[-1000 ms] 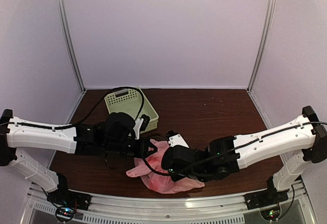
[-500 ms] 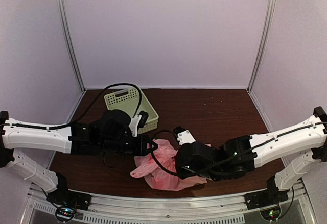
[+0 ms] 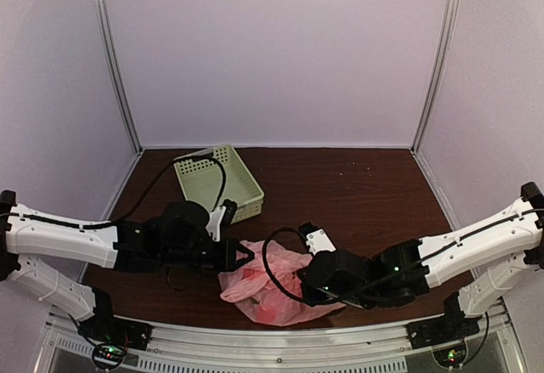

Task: Untie the knot of the plastic bag and take out the fruit
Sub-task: Untie the bag handles from the takeout bag.

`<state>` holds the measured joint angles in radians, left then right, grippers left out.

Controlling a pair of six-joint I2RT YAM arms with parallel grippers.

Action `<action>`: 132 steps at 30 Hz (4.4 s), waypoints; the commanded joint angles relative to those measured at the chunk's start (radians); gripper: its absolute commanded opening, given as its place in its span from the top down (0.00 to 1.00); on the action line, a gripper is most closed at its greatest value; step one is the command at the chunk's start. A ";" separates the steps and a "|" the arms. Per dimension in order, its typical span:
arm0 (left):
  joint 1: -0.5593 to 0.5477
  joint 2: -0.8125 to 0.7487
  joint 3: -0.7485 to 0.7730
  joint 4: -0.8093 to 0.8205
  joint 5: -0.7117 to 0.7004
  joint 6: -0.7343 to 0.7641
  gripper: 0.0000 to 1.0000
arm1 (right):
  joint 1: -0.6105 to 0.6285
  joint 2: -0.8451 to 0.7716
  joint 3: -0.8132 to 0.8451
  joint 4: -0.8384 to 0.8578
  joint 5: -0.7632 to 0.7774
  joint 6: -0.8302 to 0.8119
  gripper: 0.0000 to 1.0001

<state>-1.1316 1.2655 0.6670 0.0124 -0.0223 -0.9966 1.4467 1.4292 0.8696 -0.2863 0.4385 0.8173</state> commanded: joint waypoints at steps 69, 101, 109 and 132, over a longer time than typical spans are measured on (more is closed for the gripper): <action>0.036 0.018 0.023 0.125 0.130 0.065 1.00 | -0.108 0.083 0.186 -0.132 -0.195 -0.022 0.68; 0.039 -0.046 -0.029 0.093 0.038 -0.006 1.00 | -0.111 -0.078 0.117 -0.170 -0.082 -0.010 1.00; 0.039 -0.051 -0.083 0.084 -0.001 -0.029 1.00 | -0.109 -0.096 0.007 -0.102 -0.118 0.059 1.00; 0.037 -0.126 0.216 -0.190 -0.020 0.434 0.50 | -0.110 -0.097 0.024 -0.074 -0.117 0.033 1.00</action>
<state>-1.0985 1.1259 0.8516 -0.1616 -0.0898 -0.6914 1.3411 1.3453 0.8871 -0.3477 0.2966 0.8604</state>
